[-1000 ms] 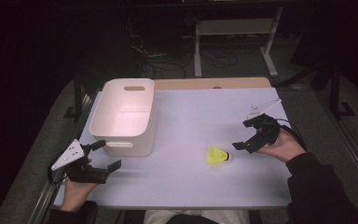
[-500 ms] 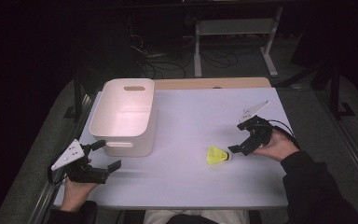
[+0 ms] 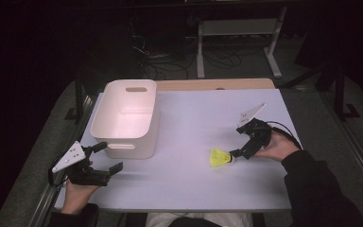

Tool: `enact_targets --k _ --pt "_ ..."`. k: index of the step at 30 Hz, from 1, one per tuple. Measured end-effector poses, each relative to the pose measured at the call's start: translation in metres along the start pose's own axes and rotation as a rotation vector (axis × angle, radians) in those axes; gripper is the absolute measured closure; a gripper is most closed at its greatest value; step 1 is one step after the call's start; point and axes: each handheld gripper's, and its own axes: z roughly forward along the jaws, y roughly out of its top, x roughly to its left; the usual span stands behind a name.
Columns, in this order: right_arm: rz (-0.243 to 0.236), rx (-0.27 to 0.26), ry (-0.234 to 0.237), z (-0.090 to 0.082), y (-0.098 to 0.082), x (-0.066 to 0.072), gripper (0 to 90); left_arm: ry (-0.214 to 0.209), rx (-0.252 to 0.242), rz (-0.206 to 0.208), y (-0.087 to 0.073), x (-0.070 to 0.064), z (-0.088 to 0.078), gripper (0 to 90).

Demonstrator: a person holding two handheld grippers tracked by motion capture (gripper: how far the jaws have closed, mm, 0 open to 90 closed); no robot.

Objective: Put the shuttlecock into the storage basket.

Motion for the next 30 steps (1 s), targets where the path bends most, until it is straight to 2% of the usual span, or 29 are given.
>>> enact_targets --k 18,25,30 --pt "-0.066 0.076 0.041 0.017 -0.002 -0.003 1.0 -0.002 -0.002 0.0 0.0 0.0 0.0 0.0" --pt "-0.067 0.115 0.044 0.024 -0.004 -0.003 1.0 -0.004 0.001 0.0 0.0 0.0 0.0 0.0" --pt "-0.096 0.137 0.057 0.032 -0.005 -0.003 3.0 -0.005 0.002 -0.001 0.0 0.0 0.0 0.0"
